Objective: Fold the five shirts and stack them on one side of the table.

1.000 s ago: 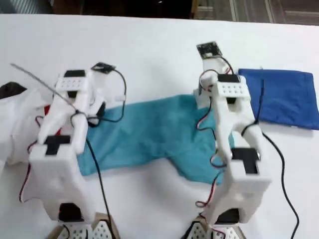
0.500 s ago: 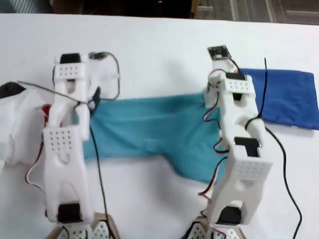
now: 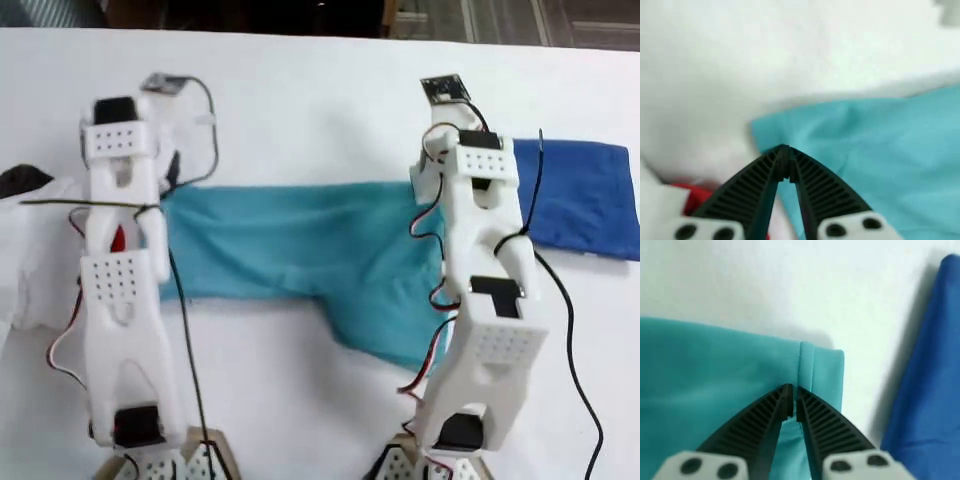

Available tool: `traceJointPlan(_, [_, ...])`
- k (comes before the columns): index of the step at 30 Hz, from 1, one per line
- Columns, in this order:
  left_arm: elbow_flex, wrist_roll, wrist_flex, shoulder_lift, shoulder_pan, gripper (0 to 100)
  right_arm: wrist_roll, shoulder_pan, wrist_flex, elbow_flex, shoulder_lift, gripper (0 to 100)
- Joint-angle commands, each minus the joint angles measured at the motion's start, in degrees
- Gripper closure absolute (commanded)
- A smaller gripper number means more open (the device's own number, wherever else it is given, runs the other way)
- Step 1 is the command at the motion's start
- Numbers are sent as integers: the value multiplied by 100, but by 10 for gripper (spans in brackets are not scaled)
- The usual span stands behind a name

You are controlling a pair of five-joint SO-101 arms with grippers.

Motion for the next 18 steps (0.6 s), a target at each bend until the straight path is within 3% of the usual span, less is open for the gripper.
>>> traceJointPlan(1, [-48,-158,114,-1055,53,976,-193,-40,198,-123,-901,978])
traceJointPlan(6, [1376,-246,105,-2198,281,976,-185,-92,303,791,-2141,978])
traceJointPlan(10, [3037,-246,26,-3051,396,976,-158,-57,136,2426,-3327,978])
traceJointPlan(18, [6255,-211,-1697,-3991,387,974,1160,-31,-980,5829,-5429,978])
